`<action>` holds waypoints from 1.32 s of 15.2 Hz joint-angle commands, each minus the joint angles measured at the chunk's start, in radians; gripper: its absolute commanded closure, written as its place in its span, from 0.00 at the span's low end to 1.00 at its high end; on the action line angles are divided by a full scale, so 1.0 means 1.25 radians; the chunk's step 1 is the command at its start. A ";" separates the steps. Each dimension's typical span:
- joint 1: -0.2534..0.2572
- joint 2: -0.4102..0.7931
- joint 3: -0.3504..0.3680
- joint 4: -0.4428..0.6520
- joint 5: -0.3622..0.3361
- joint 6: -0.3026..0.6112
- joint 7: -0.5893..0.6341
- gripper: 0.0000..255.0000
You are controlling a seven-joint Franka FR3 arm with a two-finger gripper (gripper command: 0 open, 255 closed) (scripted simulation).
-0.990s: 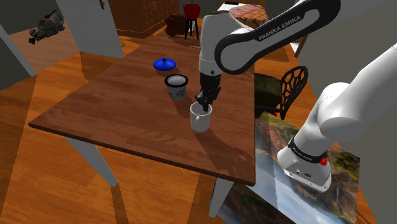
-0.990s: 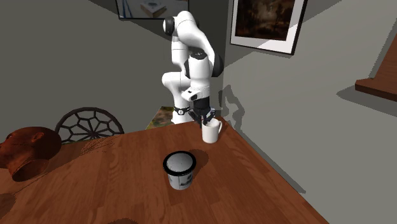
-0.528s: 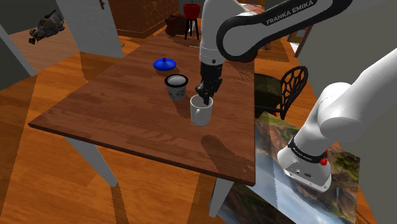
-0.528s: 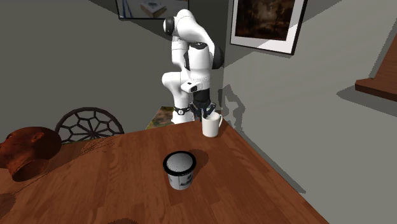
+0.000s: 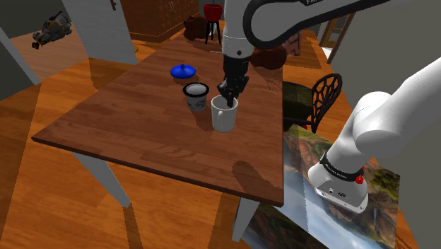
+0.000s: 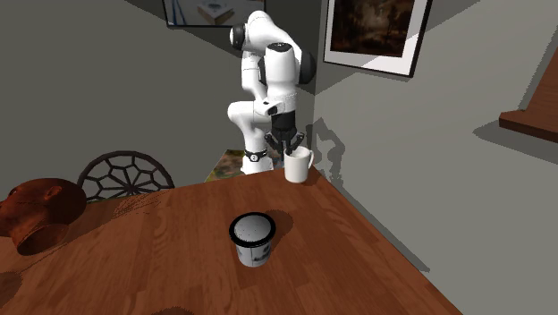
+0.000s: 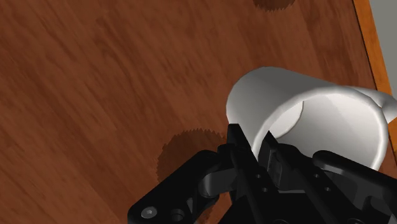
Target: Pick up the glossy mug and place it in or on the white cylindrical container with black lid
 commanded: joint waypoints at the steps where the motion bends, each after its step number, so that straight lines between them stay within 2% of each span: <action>1: 0.000 -0.008 -0.002 0.014 0.000 -0.023 0.001 1.00; 13: -0.003 -0.027 -0.012 0.122 -0.006 -0.148 0.008 1.00; 20: -0.045 0.153 -0.049 0.317 -0.055 -0.172 -0.046 1.00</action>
